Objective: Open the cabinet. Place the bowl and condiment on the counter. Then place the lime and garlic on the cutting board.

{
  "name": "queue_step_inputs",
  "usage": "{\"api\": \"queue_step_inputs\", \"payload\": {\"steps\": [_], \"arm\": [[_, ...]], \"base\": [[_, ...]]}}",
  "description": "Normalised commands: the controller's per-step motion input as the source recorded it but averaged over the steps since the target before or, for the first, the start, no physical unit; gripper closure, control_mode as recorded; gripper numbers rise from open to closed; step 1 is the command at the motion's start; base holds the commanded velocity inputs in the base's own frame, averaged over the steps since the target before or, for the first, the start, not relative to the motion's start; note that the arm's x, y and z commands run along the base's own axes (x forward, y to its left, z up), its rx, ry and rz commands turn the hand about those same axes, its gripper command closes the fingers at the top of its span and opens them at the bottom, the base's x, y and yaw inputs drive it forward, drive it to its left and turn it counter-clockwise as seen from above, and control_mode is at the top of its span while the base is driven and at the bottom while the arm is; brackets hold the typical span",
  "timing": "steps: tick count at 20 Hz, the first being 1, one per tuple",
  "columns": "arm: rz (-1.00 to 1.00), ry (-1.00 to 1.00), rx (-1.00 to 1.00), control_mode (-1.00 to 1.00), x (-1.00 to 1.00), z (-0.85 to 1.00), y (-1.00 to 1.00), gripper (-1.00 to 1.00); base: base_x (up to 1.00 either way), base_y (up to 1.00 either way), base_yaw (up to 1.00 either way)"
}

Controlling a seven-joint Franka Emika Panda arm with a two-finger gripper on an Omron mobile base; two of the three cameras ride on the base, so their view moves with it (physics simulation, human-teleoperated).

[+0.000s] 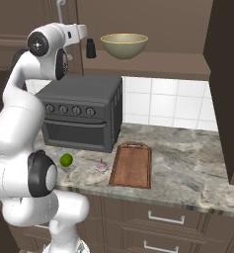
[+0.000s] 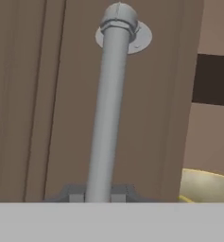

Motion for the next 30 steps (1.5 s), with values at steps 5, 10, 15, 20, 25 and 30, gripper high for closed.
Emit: {"api": "queue_step_inputs", "payload": {"steps": [5, 10, 15, 20, 25, 30], "arm": [[-0.11, 0.07, -0.14, -1.00, -0.42, 0.63, -0.29, 1.00], [-0.18, 0.13, -0.12, -1.00, -0.32, 0.58, -0.37, 1.00], [-0.22, 0.17, -0.08, -1.00, -0.21, 0.59, -0.39, 1.00], [-0.20, 0.14, -0.07, -1.00, -0.30, 0.53, -0.37, 1.00], [0.00, 0.00, 0.02, -1.00, -0.06, 0.07, 0.00, 1.00], [0.00, -0.09, 0.20, -1.00, -0.32, 0.36, -0.09, 1.00]], "base": [[0.00, 0.00, 0.00], [0.00, 0.00, 0.00], [0.00, 0.00, 0.00], [0.00, 0.00, 0.00], [0.00, 0.00, 0.00], [0.00, 0.00, 0.00]]}}
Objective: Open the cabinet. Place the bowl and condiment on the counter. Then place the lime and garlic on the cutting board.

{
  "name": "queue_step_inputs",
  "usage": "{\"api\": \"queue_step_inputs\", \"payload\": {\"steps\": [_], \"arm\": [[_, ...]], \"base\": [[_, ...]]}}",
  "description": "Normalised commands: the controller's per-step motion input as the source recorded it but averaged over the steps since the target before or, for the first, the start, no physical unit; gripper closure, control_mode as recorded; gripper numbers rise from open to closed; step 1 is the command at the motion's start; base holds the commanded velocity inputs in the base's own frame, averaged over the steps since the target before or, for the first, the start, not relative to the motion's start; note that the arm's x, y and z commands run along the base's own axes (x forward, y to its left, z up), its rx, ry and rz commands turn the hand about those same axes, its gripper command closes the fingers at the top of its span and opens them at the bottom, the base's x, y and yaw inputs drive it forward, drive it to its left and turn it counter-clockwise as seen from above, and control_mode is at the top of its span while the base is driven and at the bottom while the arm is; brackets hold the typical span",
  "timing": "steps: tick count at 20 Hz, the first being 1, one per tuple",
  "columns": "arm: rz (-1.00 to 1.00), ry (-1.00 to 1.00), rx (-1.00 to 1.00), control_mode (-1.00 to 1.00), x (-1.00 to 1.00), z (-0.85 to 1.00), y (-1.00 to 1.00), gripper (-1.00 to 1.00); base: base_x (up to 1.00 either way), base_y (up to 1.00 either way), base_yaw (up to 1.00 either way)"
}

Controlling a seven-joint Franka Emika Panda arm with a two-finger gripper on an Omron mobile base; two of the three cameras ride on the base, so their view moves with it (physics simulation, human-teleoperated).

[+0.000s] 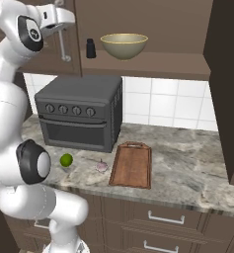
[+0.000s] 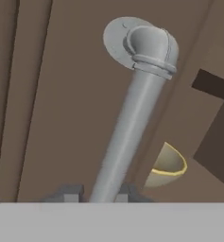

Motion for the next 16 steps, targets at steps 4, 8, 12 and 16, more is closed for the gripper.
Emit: {"api": "queue_step_inputs", "payload": {"steps": [4, 8, 12, 16], "arm": [[0.00, -0.10, 0.22, -1.00, -0.45, 0.45, -0.18, 1.00], [0.00, -0.07, 0.18, -1.00, -0.54, 0.46, -0.17, 1.00], [0.00, -0.04, 0.11, -1.00, -0.62, 0.38, -0.12, 1.00], [0.00, -0.04, 0.03, -1.00, -0.72, 0.26, -0.08, 1.00]], "base": [[0.00, 0.00, 0.00], [0.00, 0.00, 0.00], [0.00, 0.00, 0.00], [0.00, 0.00, 0.00]]}}
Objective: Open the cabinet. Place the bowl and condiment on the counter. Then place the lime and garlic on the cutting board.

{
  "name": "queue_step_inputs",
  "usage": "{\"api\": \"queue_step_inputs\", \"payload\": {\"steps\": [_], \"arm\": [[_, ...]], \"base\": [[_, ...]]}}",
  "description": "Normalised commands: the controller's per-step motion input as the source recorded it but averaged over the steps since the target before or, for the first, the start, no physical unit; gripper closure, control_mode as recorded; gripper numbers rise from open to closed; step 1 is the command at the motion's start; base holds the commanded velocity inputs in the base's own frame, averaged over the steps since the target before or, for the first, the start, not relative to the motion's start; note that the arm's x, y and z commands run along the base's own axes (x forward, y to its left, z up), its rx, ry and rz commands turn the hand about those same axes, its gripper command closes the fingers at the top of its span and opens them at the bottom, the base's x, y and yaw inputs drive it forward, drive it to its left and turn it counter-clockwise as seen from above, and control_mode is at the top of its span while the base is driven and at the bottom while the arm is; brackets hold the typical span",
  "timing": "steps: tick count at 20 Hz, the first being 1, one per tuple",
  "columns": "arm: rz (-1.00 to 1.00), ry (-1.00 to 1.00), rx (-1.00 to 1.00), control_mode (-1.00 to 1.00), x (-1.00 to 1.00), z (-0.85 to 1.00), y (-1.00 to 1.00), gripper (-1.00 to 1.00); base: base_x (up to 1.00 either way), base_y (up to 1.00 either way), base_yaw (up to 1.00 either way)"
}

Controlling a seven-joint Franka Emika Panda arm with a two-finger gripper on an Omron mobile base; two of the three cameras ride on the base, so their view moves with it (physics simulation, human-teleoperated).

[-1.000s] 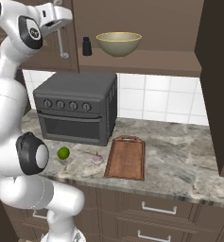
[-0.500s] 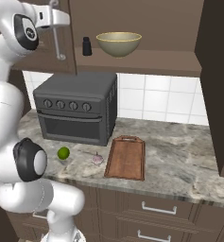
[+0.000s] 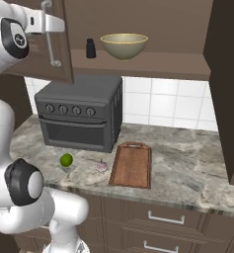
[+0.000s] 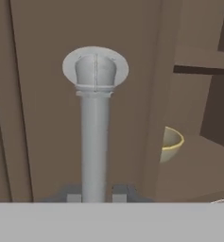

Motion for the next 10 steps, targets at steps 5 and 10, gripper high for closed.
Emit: {"api": "queue_step_inputs", "payload": {"steps": [5, 10], "arm": [[0.00, -0.04, 0.01, -1.00, -0.68, 0.25, -0.06, 1.00], [0.00, -0.04, 0.00, -1.00, -0.64, 0.24, -0.03, 1.00]], "base": [[0.00, 0.00, 0.00], [0.00, 0.00, 0.00]]}}
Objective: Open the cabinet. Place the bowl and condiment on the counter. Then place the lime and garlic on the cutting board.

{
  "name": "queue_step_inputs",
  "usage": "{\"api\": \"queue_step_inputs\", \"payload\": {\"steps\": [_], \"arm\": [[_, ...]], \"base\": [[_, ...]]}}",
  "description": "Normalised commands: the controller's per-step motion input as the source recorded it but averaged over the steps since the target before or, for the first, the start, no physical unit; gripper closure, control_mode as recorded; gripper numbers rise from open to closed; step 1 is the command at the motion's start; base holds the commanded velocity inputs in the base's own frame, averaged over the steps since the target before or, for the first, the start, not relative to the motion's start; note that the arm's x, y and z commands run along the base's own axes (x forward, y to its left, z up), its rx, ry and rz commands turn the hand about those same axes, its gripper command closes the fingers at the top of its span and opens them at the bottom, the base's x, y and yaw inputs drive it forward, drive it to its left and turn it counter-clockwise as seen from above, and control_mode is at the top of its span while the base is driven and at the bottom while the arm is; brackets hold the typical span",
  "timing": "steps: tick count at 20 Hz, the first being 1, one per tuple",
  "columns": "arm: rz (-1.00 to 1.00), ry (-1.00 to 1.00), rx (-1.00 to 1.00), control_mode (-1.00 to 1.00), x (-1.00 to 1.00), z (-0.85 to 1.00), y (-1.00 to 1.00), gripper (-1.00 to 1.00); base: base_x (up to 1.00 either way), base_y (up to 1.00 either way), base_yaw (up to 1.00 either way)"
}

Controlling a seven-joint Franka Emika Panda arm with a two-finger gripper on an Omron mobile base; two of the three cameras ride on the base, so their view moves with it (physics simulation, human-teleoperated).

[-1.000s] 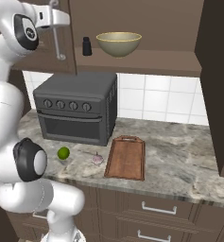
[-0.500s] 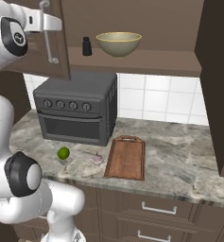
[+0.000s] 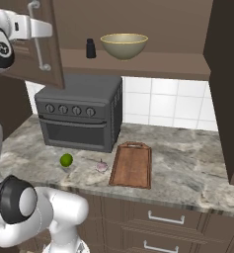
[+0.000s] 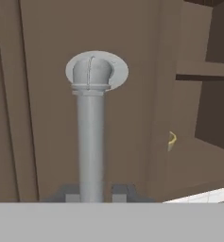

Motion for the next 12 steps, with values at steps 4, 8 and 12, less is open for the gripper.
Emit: {"api": "queue_step_inputs", "payload": {"steps": [4, 8, 12], "arm": [[-0.01, -0.05, 0.00, -1.00, -0.67, 0.26, -0.02, 1.00], [-0.01, -0.04, 0.00, -1.00, -0.70, 0.29, 0.00, 1.00], [-0.01, -0.04, 0.00, -1.00, -0.71, 0.31, 0.00, 1.00]], "base": [[0.00, 0.00, 0.00], [0.00, 0.00, 0.00], [0.00, 0.00, 0.00]]}}
